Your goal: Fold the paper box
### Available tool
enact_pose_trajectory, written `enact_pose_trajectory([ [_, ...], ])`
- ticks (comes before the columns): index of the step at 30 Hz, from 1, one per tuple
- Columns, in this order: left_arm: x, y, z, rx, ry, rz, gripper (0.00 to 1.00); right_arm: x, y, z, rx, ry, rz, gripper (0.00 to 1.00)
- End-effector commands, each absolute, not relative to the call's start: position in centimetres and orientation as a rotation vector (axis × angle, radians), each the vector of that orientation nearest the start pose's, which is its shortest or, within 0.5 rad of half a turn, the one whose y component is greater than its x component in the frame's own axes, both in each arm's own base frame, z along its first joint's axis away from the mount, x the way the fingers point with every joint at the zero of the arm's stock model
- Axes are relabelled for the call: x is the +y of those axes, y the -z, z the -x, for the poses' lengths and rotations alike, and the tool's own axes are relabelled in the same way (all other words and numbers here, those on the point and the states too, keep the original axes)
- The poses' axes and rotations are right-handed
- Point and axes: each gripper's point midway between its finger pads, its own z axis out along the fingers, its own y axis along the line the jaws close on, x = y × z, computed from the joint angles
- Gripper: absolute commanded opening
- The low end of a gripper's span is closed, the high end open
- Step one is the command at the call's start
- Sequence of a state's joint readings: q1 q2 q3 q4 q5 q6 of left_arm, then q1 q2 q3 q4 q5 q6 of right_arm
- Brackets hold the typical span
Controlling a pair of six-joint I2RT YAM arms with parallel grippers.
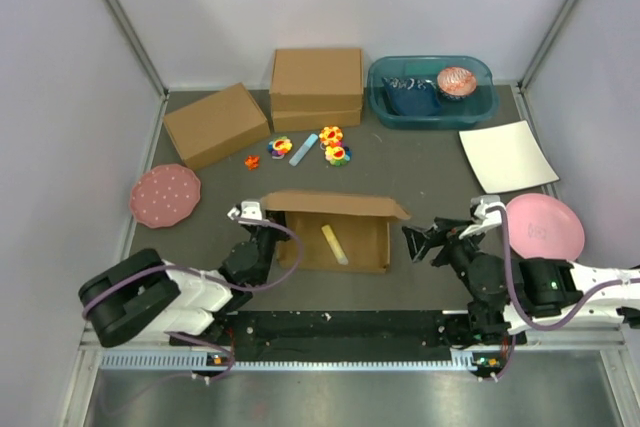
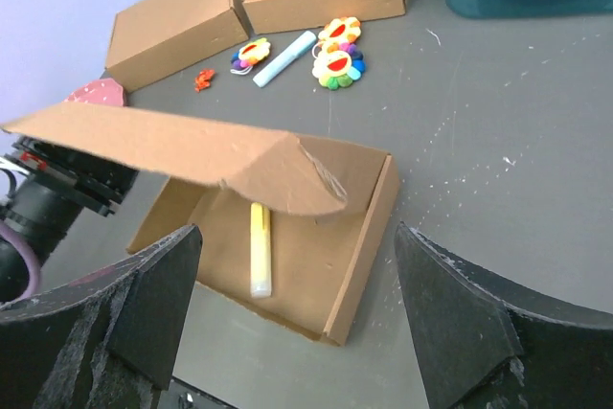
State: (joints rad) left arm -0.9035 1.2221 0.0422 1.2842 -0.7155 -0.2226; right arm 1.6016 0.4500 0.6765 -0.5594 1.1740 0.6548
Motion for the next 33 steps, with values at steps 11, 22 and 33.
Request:
enact_pose_trajectory([
  [11, -14.1, -12.8, -25.4, 1.457, 0.302, 0.068, 0.11, 15.9, -24.6, -15.3, 1.755, -0.554, -0.029, 0.81],
  [22, -15.0, -13.3, -24.1, 1.494, 0.360, 0.059, 0.50, 17.4, -23.8, -16.2, 1.789, -0.448, 0.008, 0.82],
  [33, -15.2, -13.4, -21.1, 1.675, 0.495, 0.022, 0.56, 18.7, -25.0, -16.8, 1.766, -0.436, 0.026, 0.82],
])
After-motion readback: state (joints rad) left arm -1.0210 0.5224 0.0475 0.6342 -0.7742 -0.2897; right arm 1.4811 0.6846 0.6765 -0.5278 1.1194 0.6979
